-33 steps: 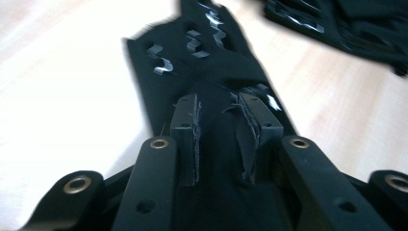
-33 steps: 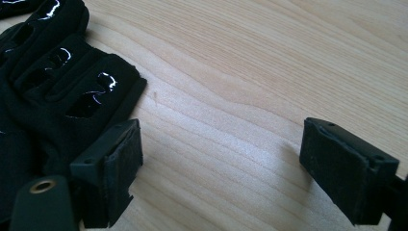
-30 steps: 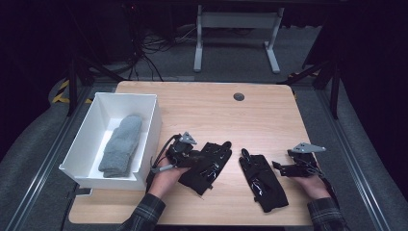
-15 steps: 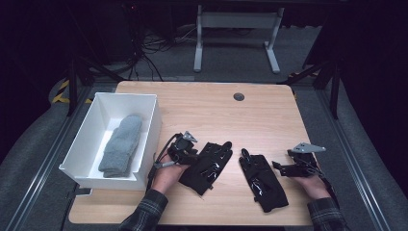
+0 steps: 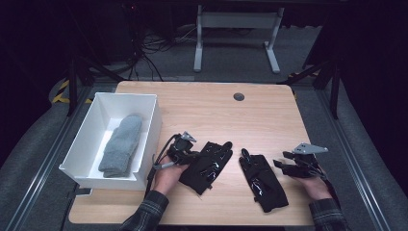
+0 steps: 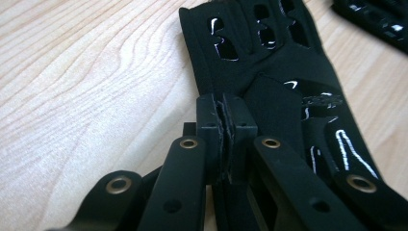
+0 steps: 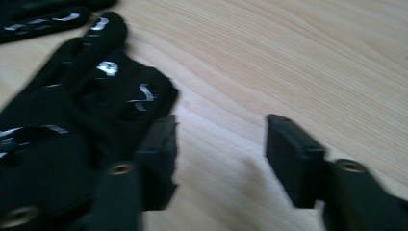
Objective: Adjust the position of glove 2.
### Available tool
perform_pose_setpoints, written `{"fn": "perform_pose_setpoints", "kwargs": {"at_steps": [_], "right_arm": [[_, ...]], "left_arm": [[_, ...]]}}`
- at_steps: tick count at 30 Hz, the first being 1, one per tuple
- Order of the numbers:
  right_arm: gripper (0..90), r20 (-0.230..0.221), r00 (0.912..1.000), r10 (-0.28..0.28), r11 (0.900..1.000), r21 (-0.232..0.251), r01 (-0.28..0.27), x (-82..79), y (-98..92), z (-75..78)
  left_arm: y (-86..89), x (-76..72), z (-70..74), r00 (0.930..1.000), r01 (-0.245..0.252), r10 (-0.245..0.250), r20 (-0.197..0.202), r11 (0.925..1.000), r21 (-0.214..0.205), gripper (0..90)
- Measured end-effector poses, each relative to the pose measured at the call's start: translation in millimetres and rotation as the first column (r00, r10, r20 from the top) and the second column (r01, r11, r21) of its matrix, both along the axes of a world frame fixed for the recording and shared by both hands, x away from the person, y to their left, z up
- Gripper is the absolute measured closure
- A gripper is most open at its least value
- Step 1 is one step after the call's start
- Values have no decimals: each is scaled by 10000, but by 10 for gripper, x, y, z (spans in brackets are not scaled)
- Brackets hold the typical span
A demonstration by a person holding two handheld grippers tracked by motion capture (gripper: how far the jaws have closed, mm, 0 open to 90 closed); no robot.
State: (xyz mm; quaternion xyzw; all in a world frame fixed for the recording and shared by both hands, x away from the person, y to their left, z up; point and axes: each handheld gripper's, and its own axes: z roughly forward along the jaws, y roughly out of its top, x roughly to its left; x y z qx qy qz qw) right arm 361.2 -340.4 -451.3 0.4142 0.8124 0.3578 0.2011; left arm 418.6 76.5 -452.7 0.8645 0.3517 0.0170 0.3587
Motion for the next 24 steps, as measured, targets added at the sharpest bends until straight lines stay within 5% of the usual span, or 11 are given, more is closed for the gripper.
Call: {"fn": "perform_pose_setpoints", "kwargs": {"at_steps": [6,19,24], "right_arm": [[889,-166,9922,1237,9921,-195,-1240,-231,135,97],[899,-1115,9571,2675,9620,-251,-2718,-432,290,-14],[900,-1125,9539,2782,9592,-202,-2821,-398,391,-24]], "left_arm": [[61,-36,54,9999,-22,16,-133,9990,-435,872],[104,-64,119,9996,-44,19,-277,9960,-895,873],[105,-67,123,9995,-53,22,-330,9955,-950,873]]}}
